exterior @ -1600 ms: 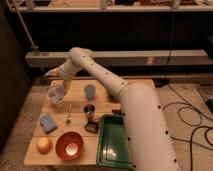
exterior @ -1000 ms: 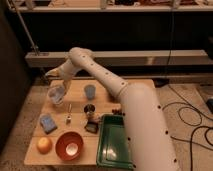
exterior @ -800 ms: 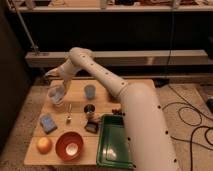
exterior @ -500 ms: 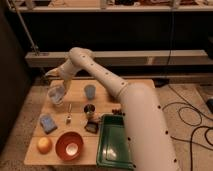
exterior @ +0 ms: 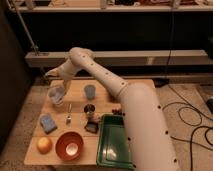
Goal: Wipe red bowl with towel
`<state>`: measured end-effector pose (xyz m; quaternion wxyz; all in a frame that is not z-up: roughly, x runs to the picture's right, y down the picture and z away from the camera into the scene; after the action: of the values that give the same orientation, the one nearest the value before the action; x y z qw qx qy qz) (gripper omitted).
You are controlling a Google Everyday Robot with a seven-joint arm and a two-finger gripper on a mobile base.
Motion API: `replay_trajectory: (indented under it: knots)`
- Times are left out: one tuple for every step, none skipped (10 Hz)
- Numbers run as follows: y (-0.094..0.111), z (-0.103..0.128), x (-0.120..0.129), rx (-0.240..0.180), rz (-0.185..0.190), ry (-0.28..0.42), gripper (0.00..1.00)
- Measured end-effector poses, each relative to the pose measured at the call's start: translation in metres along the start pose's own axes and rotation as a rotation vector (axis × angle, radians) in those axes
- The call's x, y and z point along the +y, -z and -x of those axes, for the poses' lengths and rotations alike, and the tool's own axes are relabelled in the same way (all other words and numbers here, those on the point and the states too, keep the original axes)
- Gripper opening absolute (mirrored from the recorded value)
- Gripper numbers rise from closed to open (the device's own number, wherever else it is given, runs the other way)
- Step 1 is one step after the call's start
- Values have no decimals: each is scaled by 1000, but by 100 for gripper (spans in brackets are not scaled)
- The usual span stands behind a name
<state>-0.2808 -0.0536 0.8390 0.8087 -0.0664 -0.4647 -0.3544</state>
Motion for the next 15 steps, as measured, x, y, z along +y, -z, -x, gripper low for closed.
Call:
replay_trajectory:
  knots:
    - [5, -1, 0, -6, -14, 14, 80]
    - [18, -4, -3, -13, -33, 38, 80]
    - [36, -4, -9, -35, -39, 80, 80]
    - [50, -2, -15, -60, -27, 132, 80]
    - [58, 0, -18, -67, -8, 163, 80]
    - [67, 3, -22, -75, 18, 201, 80]
    - [69, 5, -23, -79, 27, 214, 80]
    - [69, 4, -23, -79, 28, 214, 80]
    - [69, 4, -23, -78, 28, 213, 80]
    - [69, 3, -22, -69, 43, 220, 80]
    - [65, 6, -22, -53, 80, 230, 80]
    - [55, 11, -18, -31, 173, 234, 80]
    - [46, 15, -11, -19, 245, 229, 80]
    - [43, 14, -3, -2, 287, 219, 80]
    - [41, 14, 4, 9, 299, 211, 80]
